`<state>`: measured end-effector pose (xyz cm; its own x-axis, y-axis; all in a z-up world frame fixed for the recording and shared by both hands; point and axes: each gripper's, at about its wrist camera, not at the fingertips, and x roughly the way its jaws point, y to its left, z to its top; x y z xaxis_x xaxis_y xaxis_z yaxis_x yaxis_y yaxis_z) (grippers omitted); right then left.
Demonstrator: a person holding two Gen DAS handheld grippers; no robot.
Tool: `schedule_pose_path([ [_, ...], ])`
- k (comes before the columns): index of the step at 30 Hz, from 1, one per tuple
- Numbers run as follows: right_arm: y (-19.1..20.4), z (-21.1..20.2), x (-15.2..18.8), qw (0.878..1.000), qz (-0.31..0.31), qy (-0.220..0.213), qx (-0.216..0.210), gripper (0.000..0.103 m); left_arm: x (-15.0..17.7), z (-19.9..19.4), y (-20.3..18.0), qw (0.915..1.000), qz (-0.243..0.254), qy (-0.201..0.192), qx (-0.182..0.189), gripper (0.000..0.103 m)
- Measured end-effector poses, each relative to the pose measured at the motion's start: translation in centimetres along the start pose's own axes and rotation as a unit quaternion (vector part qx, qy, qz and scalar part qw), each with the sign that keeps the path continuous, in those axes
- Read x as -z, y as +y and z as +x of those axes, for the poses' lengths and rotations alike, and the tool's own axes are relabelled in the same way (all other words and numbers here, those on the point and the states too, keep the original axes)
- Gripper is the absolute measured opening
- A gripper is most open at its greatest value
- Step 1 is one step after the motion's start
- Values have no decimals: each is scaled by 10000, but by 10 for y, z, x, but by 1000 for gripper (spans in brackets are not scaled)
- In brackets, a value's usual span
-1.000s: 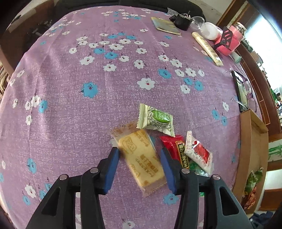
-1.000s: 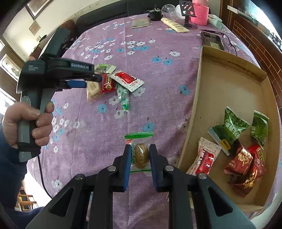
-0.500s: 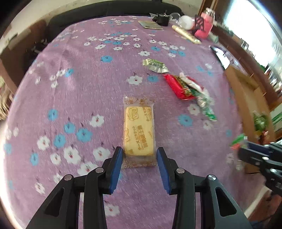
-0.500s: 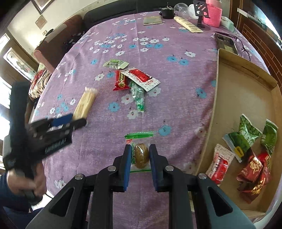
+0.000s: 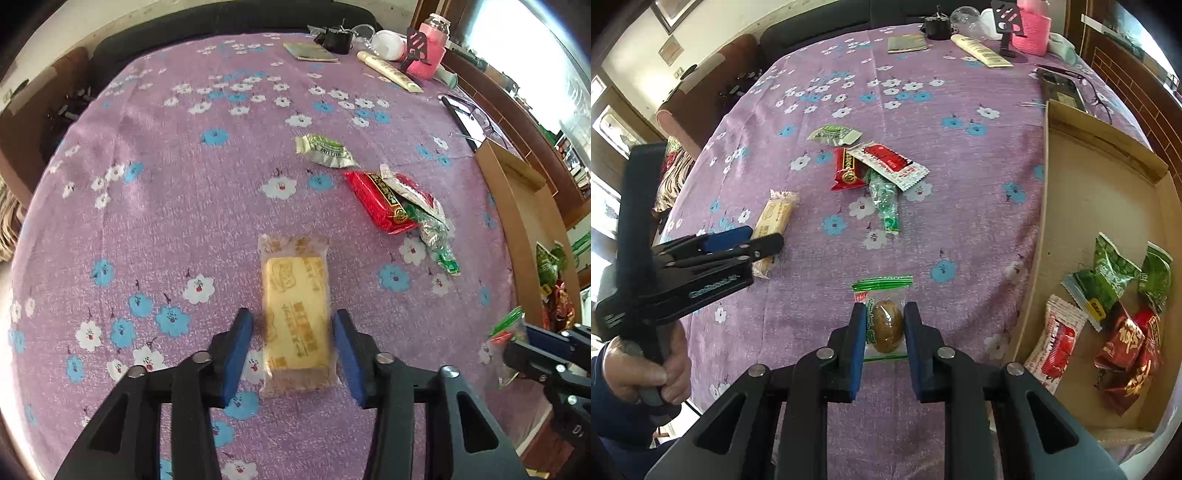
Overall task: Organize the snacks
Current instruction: 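Grasp a clear kiwi-fruit packet with the right gripper while the left grasps a cream biscuit, then carry the biscuit and kiwi packet over the tray with both grippers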
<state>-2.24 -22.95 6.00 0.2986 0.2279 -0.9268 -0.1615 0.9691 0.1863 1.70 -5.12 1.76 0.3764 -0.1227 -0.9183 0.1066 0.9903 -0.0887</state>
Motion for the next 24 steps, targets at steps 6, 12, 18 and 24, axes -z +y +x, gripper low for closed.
schedule_pose_path([
  [6, -5, -4, 1, 10000, 67, -51, 35, 20, 5, -4, 2, 9999, -128, -45, 20, 35],
  [12, -1, -5, 1, 10000, 15, -63, 9, 20, 10, -21, -7, 9996, -30, -248, 157, 35],
  [18, -3, -9, 2, 9999, 6, -124, -29, 20, 8, -33, -19, 9992, 91, -349, 167, 35],
  [24, -16, -20, 5, 9996, 156, -244, -23, 20, 7, -40, -42, 9983, 343, -399, 234, 35],
])
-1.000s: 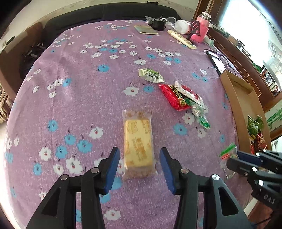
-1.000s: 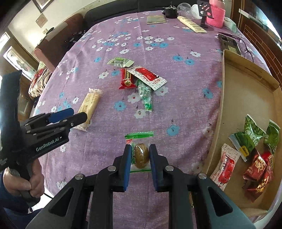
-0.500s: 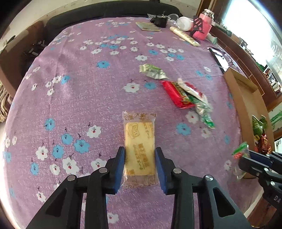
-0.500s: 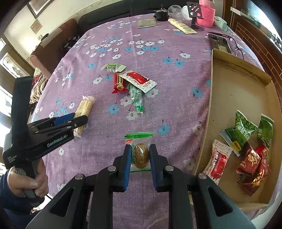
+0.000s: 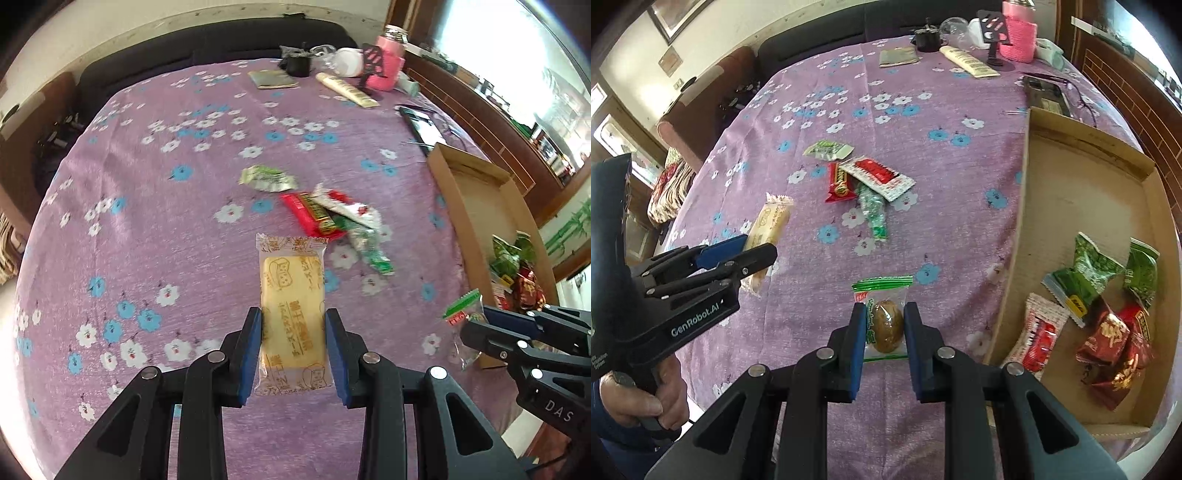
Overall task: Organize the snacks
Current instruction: 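Carry the biscuit and kiwi packet over the tray with both grippers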
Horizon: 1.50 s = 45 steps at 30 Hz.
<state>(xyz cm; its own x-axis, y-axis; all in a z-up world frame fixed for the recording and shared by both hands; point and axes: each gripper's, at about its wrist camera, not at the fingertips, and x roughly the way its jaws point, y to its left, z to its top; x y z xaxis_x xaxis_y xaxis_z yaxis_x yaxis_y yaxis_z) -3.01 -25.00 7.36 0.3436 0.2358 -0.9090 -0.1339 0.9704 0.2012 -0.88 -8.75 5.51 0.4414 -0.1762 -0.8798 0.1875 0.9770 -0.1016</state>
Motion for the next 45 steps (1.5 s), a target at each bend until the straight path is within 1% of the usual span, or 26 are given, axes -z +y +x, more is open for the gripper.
schedule_pose_path([
  [5, -17, -14, 5, 9997, 171, -166, 83, 20, -5, -3, -26, 9995, 302, -40, 123, 35],
  [11, -47, -29, 11, 9980, 513, -323, 172, 20, -14, -7, -64, 9970, 710, -104, 287, 35],
  [23, -110, -60, 21, 9899, 1201, -615, 427, 20, -19, -7, -144, 9857, 1527, -137, 706, 35],
  [32, -158, -69, 32, 9803, 1766, -628, 620, 20, -12, 1, -188, 9765, 1915, -19, 992, 35],
  [40, -182, -70, 36, 9765, 1945, -605, 707, 20, -3, 10, -223, 9655, 2304, 124, 1208, 35],
  [45, -191, -69, 34, 9769, 1932, -575, 706, 20, -3, 16, -232, 9636, 2357, 196, 1245, 35],
])
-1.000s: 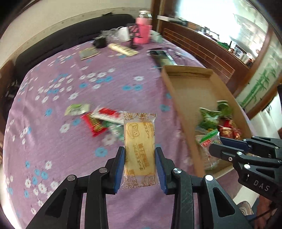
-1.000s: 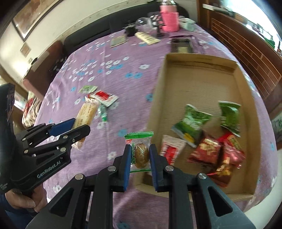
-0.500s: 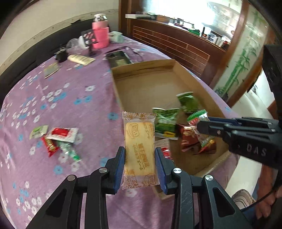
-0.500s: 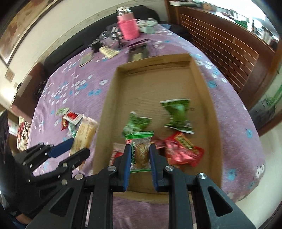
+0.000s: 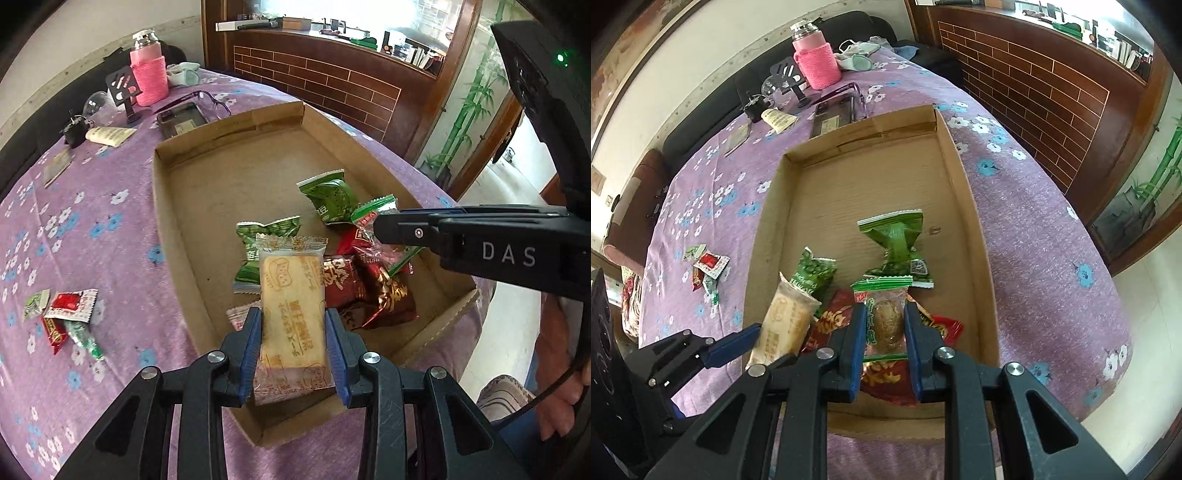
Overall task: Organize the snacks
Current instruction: 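Carry the biscuit and kiwi packet over the tray with both grippers, then lower both snacks into the tray and open both grippers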
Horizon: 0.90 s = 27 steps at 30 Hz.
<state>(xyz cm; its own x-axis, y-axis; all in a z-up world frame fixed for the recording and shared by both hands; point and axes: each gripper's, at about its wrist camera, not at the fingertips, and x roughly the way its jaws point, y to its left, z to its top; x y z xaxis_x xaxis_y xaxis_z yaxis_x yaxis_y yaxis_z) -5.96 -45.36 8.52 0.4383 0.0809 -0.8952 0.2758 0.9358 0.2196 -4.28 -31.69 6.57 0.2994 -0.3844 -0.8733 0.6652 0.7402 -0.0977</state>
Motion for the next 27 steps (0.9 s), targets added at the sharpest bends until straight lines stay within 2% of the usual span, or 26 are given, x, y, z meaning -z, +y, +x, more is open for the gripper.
schedule_pose_path([
  [12, -8, 18, -12, 9999, -18, 154, -20, 20, -5, 17, -6, 9999, 8, 102, 9, 35],
  [27, -8, 28, -21, 9997, -212, 88, 107, 20, -10, 19, -8, 10000, 23, 54, 14, 36],
])
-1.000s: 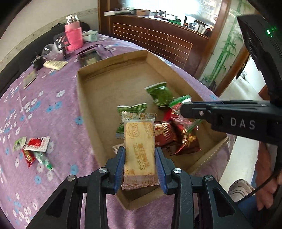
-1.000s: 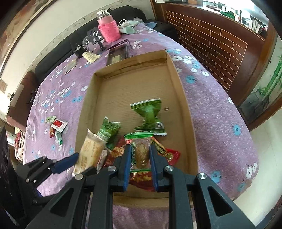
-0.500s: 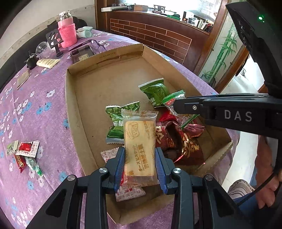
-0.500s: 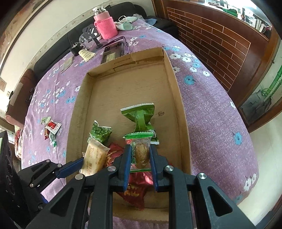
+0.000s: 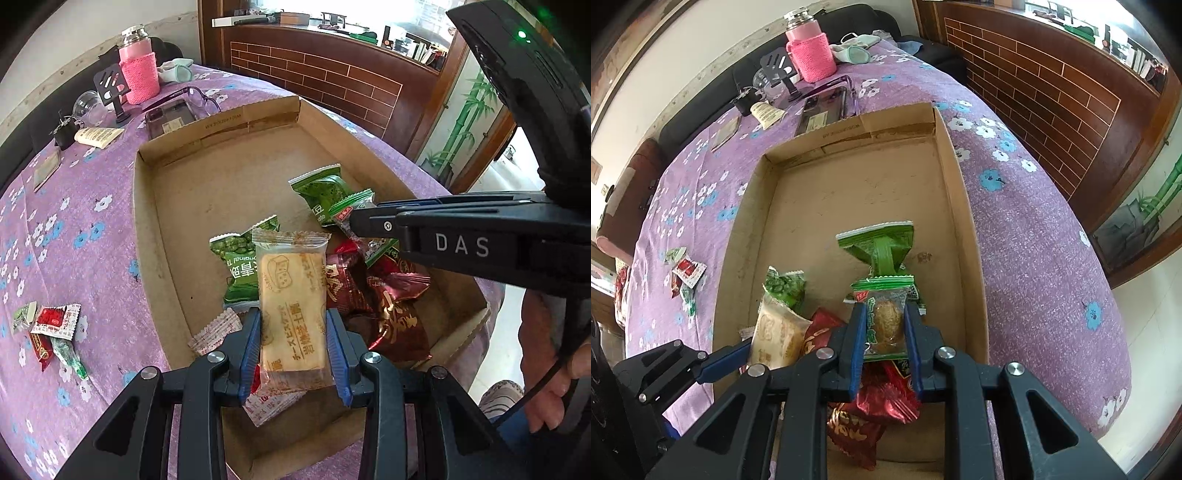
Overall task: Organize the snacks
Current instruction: 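Lower both snacks into the tray and open both grippers, then move both grippers back toward the remaining snacks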
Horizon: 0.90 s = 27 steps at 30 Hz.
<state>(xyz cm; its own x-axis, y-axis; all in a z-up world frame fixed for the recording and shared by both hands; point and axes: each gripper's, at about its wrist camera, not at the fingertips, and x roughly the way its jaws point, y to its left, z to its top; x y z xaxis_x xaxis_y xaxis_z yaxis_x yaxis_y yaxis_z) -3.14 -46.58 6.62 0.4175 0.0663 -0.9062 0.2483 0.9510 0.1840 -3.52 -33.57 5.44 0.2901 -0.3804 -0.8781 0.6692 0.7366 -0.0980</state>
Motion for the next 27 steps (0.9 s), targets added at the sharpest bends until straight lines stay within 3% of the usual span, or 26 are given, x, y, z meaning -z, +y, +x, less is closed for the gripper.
schedule_pose_path([
  [11, 1, -17, 10, 9999, 32, -88, 41, 24, 3, -7, -3, 9999, 33, -33, 148, 42],
  [14, 1, -22, 13, 9998, 76, -157, 81, 25, 4, -11, -2, 9998, 27, -62, 188, 49],
  [27, 22, -33, 23, 9996, 57, -269, 84, 25, 16, -31, 19, 9994, -149, -247, 179, 49],
])
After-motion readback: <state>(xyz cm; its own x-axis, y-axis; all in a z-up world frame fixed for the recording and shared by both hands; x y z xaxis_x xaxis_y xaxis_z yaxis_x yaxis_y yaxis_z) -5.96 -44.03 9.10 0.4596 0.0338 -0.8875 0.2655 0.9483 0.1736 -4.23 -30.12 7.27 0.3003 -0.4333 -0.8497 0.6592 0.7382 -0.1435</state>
